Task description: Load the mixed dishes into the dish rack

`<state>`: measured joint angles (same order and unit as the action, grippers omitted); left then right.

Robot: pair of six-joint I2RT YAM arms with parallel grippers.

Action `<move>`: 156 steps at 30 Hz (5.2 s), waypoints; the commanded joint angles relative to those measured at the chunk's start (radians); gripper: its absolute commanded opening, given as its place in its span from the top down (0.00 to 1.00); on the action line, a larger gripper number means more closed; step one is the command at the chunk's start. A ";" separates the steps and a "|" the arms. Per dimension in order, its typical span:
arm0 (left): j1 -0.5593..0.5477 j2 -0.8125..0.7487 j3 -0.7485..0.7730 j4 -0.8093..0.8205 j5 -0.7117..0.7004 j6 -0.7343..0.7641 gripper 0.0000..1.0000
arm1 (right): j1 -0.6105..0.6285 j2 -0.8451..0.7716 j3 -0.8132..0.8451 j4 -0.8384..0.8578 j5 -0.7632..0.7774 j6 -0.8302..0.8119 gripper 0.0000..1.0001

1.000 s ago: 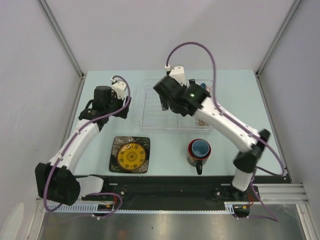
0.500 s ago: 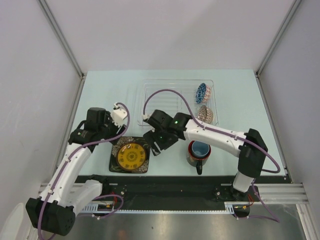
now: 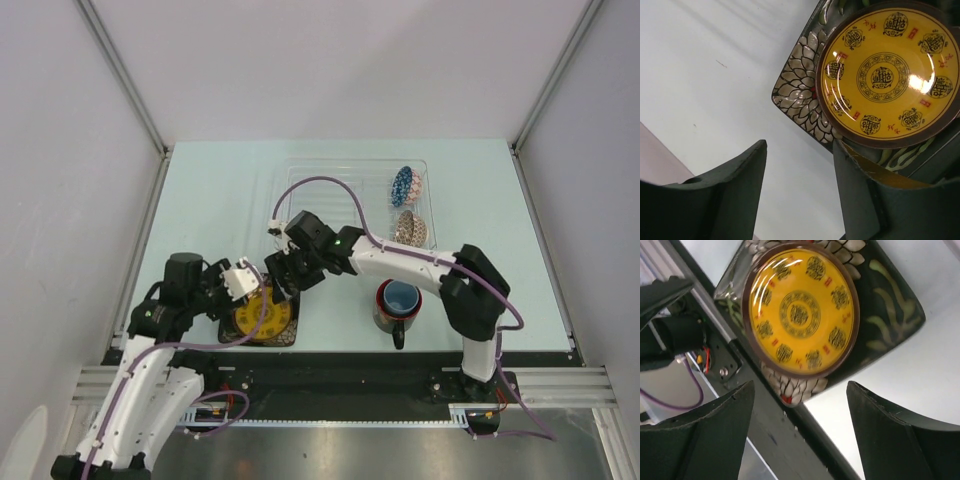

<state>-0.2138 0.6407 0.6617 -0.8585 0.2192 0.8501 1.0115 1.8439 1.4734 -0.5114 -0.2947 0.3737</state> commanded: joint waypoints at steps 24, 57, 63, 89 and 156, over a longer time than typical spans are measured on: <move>0.005 -0.274 -0.263 0.019 0.063 0.391 0.26 | -0.016 0.210 -0.019 0.169 -0.055 0.045 0.26; 0.014 -0.022 -0.332 0.141 0.101 0.506 0.27 | -0.001 0.337 0.079 0.208 -0.164 0.111 0.68; 0.014 -0.022 -0.329 0.151 0.106 0.488 0.27 | -0.001 0.368 0.110 0.175 -0.153 0.110 1.00; 0.252 0.109 0.187 0.506 0.272 -0.255 0.27 | 0.018 -0.006 0.143 -0.090 0.272 -0.094 1.00; 0.254 0.433 0.299 0.450 0.284 -0.347 0.25 | -0.445 -0.129 -0.306 0.890 0.724 -1.573 1.00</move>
<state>0.0341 1.0702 0.9253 -0.4324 0.4999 0.5198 0.5678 1.7130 1.1820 0.2943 0.4744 -1.1397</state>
